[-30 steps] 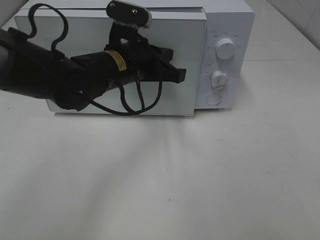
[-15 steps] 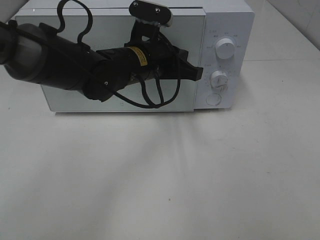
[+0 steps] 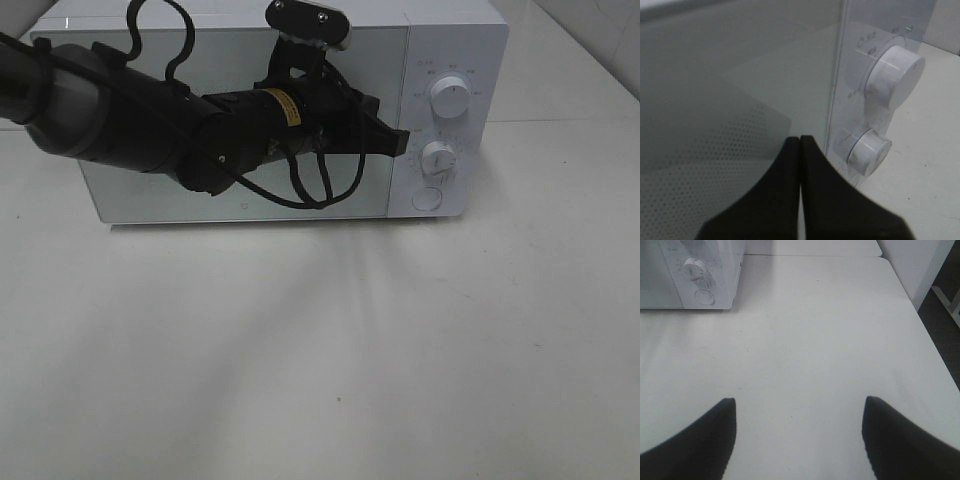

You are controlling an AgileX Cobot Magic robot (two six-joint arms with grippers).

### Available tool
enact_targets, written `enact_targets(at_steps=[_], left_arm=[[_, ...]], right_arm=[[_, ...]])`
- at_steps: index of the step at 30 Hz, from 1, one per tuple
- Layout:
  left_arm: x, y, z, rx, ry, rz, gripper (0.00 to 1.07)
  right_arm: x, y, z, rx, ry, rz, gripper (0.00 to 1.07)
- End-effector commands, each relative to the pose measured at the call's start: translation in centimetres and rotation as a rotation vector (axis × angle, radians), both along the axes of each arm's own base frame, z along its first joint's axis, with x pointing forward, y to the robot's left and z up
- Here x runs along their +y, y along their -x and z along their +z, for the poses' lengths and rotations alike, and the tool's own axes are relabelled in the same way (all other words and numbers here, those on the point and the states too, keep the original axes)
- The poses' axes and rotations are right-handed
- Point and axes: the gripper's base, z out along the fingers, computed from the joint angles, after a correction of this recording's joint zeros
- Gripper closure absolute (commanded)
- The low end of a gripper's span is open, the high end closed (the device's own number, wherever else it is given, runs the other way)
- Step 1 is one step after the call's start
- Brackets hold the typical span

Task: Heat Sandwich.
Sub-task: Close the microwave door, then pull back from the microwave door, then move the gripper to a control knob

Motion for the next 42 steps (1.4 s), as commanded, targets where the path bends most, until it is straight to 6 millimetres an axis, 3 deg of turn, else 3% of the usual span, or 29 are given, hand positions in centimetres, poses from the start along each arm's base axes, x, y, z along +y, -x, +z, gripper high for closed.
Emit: enact_targets(at_steps=[1,7,14,23,33,35,36,37,38,39,40,41,42], left_arm=[[1.1,-1.5,1.0,-0.006,0.089,0.084,1.07],[1.1,-1.5,1.2,-0.008,0.091,0.084,1.07],[0.9,0.1,1.7,-0.001,0.085,0.057,1.07],[1.1,3.6,2.1,0.025,0.059,0.009,1.07],[4.1,8.5,1.9,0.168,-0.023,-0.001,1.04],[4.7,9.2,2.1,0.204,-0.054,0.001,0.94],[4.7,9.2,2.1,0.204,-0.054,0.001,0.94],[5.1,9.5,2.1,0.224,-0.073,0.001,0.83],[5.6,10.1,2.4,0.259,-0.106,0.002,0.59],[5.9,10.4,2.7,0.279,-0.122,0.004,0.43],[5.9,10.4,2.7,0.279,-0.122,0.004,0.43],[6.1,10.6,2.8,0.3,-0.133,0.008,0.31],[6.4,11.0,3.2,0.33,-0.157,0.01,0.08]], right_arm=[[0.0,0.4,0.1,-0.037,0.003,-0.012,0.39],[0.0,0.4,0.1,-0.037,0.003,-0.012,0.39],[0.0,0.4,0.1,-0.037,0.003,-0.012,0.39],[0.0,0.4,0.1,-0.037,0.003,-0.012,0.39],[0.0,0.4,0.1,-0.037,0.003,-0.012,0.39],[0.0,0.4,0.1,-0.037,0.003,-0.012,0.39],[0.0,0.4,0.1,-0.037,0.003,-0.012,0.39],[0.0,0.4,0.1,-0.037,0.003,-0.012,0.39],[0.0,0.4,0.1,-0.037,0.003,-0.012,0.39],[0.0,0.4,0.1,-0.037,0.003,-0.012,0.39],[0.0,0.4,0.1,-0.037,0.003,-0.012,0.39],[0.0,0.4,0.1,-0.037,0.003,-0.012,0.39],[0.0,0.4,0.1,-0.037,0.003,-0.012,0.39]])
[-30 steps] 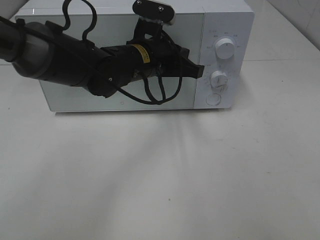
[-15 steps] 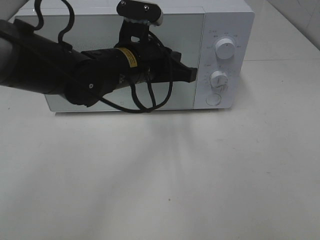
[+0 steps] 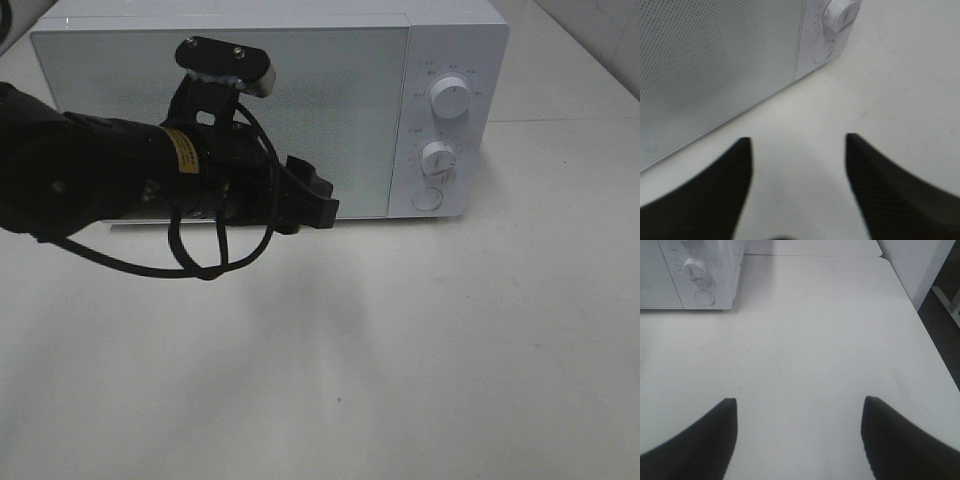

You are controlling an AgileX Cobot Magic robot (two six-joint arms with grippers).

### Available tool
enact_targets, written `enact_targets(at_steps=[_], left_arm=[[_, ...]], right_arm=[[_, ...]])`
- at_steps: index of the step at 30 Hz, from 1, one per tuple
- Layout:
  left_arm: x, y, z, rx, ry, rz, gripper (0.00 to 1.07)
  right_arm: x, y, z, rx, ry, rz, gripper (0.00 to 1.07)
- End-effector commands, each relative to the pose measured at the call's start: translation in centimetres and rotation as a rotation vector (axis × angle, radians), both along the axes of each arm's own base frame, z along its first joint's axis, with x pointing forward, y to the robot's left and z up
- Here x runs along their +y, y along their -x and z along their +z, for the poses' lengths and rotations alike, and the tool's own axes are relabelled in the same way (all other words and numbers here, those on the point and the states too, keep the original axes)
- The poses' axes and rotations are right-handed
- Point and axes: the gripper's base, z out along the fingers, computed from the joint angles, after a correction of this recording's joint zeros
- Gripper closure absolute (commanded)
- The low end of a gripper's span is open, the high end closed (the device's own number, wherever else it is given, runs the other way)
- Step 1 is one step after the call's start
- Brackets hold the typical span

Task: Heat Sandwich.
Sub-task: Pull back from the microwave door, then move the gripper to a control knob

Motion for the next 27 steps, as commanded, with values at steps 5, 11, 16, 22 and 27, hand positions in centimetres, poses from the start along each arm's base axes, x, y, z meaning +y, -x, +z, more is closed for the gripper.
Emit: enact_targets(at_steps=[5,11,16,22,27], left_arm=[[1.7,2.0,2.0,0.12,-0.096,-0.001,0.07],[3.3,3.4,2.4,0.207,-0.255,-0.027,0.07],[5.6,4.0,3.3,0.303,-0.329,0.045,0.07],[10.3,3.1,5.3,0.37,-0.309,0.223,0.07],[14.0,3.2,6.8,0.402,-0.316,0.335,0.07]], right_arm=[[0.0,0.4,0.1,-0.037,0.003,-0.012,0.39],[0.0,0.4,0.1,-0.037,0.003,-0.012,0.39],[0.0,0.4,0.1,-0.037,0.003,-0.012,0.39],[0.0,0.4,0.1,-0.037,0.003,-0.012,0.39],[0.0,0.4,0.1,-0.037,0.003,-0.012,0.39]])
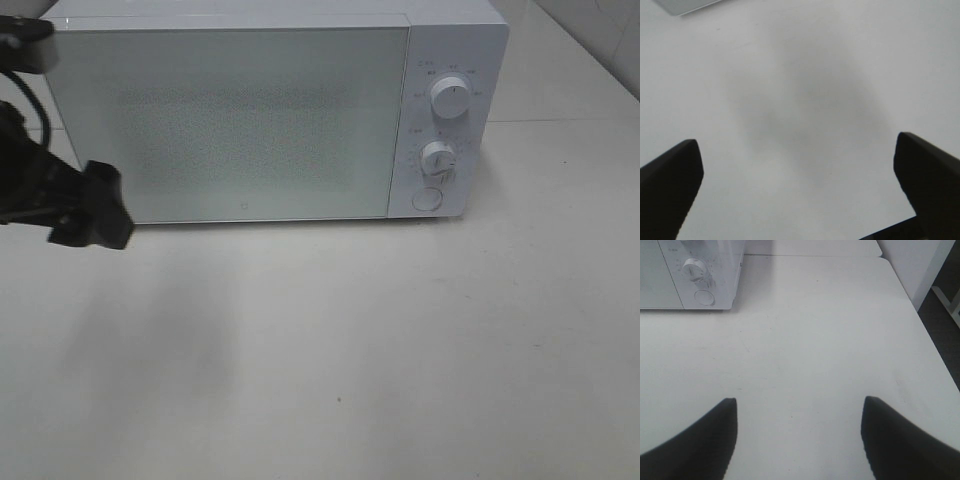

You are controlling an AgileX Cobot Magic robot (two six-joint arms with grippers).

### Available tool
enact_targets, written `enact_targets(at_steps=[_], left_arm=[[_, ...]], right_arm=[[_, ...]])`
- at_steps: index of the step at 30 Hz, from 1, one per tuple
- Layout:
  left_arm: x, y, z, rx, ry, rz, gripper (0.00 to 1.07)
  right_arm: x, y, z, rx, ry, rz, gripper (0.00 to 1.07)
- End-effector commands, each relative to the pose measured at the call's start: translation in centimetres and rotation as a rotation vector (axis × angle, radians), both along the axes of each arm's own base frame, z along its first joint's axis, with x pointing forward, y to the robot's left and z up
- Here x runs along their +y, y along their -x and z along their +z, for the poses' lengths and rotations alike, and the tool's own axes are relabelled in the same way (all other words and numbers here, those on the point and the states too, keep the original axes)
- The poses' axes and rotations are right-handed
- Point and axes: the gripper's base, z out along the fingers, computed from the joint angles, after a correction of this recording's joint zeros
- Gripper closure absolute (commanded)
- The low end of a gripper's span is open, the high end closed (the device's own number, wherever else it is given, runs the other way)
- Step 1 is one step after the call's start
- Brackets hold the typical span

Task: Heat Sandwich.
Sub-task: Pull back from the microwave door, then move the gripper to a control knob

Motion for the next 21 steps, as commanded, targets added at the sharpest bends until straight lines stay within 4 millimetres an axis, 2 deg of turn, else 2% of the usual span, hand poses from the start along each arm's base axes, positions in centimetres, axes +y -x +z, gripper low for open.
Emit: enact_targets(at_steps=[1,2,3,4,6,7,11,12,13,15,16,18,21], left_arm=[[2.6,0.3,1.0,0.016,-0.017,0.077,0.07],[3.4,0.5,1.3,0.019,-0.021,0.103,0.07],[3.4,0.5,1.3,0.019,-0.021,0.103,0.07],[4.8,0.8,1.9,0.029,-0.034,0.138,0.07],[6.0,1.2,2.4,0.035,-0.04,0.18,0.07],[7.2,1.8,3.1,0.03,-0.041,0.222,0.07],[8.7,2.8,4.0,0.027,-0.045,0.27,0.07],[9.4,3.6,4.5,0.02,-0.043,0.298,0.07],[9.4,3.6,4.5,0.02,-0.043,0.298,0.07],[9.9,4.7,4.8,0.007,-0.045,0.302,0.07],[10.1,5.9,4.8,-0.007,-0.043,0.301,0.07],[10.2,6.4,4.6,-0.01,-0.042,0.301,0.07],[10.5,8.8,3.6,-0.026,-0.027,0.303,0.07]], right_arm=[[0.0,0.4,0.1,-0.037,0.003,-0.012,0.39],[0.0,0.4,0.1,-0.037,0.003,-0.012,0.39],[0.0,0.4,0.1,-0.037,0.003,-0.012,0.39],[0.0,0.4,0.1,-0.037,0.003,-0.012,0.39],[0.0,0.4,0.1,-0.037,0.003,-0.012,0.39],[0.0,0.4,0.1,-0.037,0.003,-0.012,0.39],[0.0,0.4,0.1,-0.037,0.003,-0.012,0.39],[0.0,0.4,0.1,-0.037,0.003,-0.012,0.39],[0.0,0.4,0.1,-0.037,0.003,-0.012,0.39],[0.0,0.4,0.1,-0.037,0.003,-0.012,0.39],[0.0,0.4,0.1,-0.037,0.003,-0.012,0.39],[0.0,0.4,0.1,-0.037,0.003,-0.012,0.39],[0.0,0.4,0.1,-0.037,0.003,-0.012,0.39]])
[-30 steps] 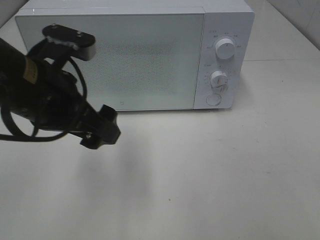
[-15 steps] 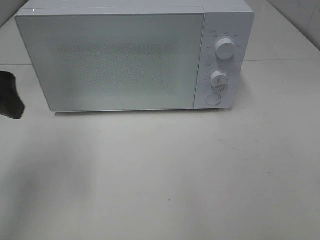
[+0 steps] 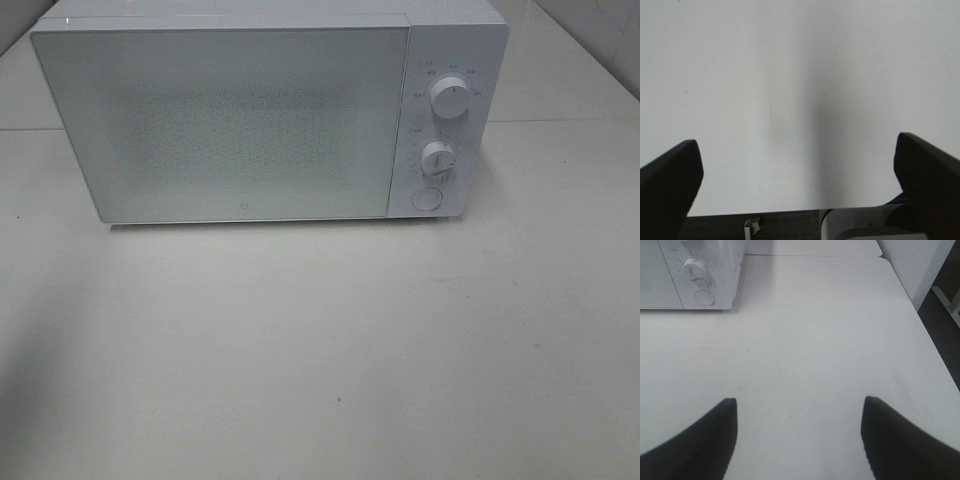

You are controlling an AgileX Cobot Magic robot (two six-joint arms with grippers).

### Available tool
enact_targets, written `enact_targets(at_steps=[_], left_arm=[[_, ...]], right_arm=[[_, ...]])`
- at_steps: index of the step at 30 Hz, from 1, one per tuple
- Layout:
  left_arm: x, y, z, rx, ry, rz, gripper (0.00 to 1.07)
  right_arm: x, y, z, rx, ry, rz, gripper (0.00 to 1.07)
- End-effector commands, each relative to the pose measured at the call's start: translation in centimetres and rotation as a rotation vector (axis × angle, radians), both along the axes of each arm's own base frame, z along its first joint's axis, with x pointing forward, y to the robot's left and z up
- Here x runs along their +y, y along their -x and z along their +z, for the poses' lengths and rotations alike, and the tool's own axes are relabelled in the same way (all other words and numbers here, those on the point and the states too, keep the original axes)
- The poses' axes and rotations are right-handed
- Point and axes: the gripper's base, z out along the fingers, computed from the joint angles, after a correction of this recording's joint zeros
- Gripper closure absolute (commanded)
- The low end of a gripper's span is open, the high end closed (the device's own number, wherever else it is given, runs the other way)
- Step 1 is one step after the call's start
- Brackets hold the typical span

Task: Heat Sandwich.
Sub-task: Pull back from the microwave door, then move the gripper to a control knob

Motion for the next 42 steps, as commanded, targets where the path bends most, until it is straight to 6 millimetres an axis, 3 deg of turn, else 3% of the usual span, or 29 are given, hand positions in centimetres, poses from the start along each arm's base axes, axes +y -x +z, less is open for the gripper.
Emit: enact_targets(at_steps=[1,2,6,15,32,37,42], left_arm=[[0.3,1.9,-1.0,-0.004,0.012,0.003,0.07],[0.3,1.9,-1.0,-0.004,0.012,0.003,0.07],[0.4,4.9,-1.8,-0.061,0.047,-0.02,0.07],[0.3,8.6,-3.1,-0.129,0.096,-0.099,0.07],[0.4,9.7,-3.1,-0.175,0.115,-0.103,0.07],[0.8,10.8,-2.7,-0.256,0.115,-0.046,0.07],[1.2,13.3,-2.2,-0.427,0.112,0.018,0.07]], right_arm=[[0.0,0.4,0.1,-0.037,0.003,-0.012,0.39],[0.0,0.4,0.1,-0.037,0.003,-0.012,0.39],[0.0,0.4,0.1,-0.037,0.003,-0.012,0.39],[0.0,0.4,0.1,-0.037,0.003,-0.012,0.39],[0.0,0.4,0.1,-0.037,0.003,-0.012,0.39],[0.0,0.4,0.1,-0.037,0.003,-0.012,0.39],[0.0,0.4,0.1,-0.037,0.003,-0.012,0.39]])
